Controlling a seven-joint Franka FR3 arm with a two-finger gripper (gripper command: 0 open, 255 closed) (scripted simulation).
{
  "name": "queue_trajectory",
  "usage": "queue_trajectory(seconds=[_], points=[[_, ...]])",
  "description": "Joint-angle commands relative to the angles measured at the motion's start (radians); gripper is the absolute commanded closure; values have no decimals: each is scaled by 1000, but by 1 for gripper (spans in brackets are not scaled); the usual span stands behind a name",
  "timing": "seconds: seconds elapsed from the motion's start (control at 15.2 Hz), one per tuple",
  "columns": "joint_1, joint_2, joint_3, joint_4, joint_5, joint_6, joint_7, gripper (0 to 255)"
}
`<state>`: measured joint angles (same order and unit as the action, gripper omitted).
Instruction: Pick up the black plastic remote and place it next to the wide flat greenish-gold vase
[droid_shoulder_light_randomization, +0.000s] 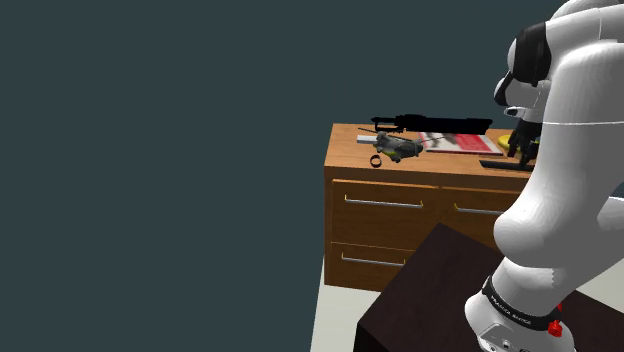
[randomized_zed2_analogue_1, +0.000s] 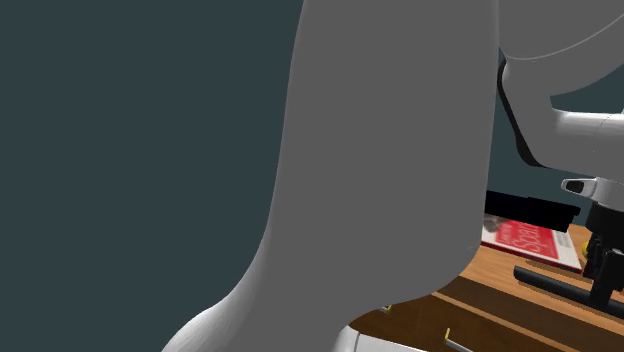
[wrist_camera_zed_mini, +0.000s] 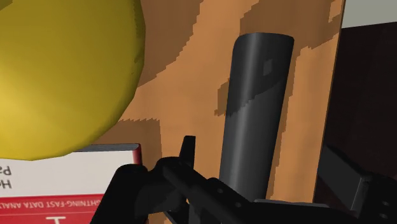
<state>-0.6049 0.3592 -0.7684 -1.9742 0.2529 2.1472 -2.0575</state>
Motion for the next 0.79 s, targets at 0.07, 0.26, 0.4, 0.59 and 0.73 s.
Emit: queue_trajectory(seconds=[0.07,0.26,0.4,0.59,0.73], points=[[13,-34,-17,32,-32,-56,21,0],[23,-61,-29,65,-56,-108,37,0],[23,-61,-28,65,-56,-108,37,0],[23,-61,-28,65,-56,-108,37,0],[23,-61,-28,65,-56,-108,37,0]])
